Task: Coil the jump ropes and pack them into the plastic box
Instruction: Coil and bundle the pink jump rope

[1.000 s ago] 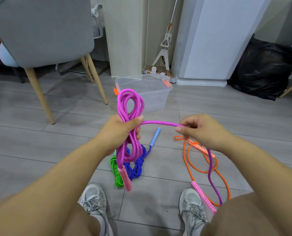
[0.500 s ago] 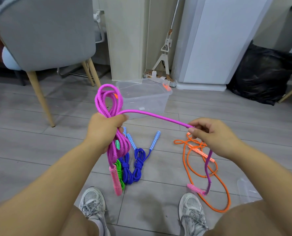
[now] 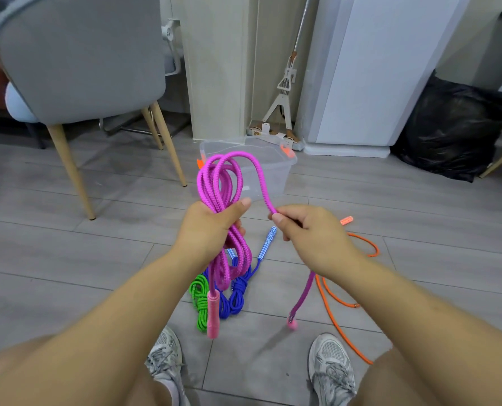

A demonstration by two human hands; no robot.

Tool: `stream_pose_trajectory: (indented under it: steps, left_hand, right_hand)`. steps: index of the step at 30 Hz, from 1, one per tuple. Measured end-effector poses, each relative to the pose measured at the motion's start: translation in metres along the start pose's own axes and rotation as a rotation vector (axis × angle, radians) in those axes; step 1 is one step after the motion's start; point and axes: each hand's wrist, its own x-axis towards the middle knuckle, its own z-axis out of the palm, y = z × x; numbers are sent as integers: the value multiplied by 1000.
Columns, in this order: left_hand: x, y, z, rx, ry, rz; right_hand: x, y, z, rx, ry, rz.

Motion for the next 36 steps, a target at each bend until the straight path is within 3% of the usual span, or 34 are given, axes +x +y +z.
stream_pose_trajectory:
  steps: [7,17,27,36]
  left_hand:
    - [1,0,3,-24,5,27]
    - [0,-2,4,-10,-20,61]
    - [1,-1,-3,-88,-22,-4]
    - [4,7,-23,-209,26,-13]
  right_hand:
    - [8,-19,10,-136,-88,-24]
    - [7,-20,11,-108,-128,-6]
    - [0,14,-6,-55,-253,42]
    - [-19,70,-30,-148,-284,195]
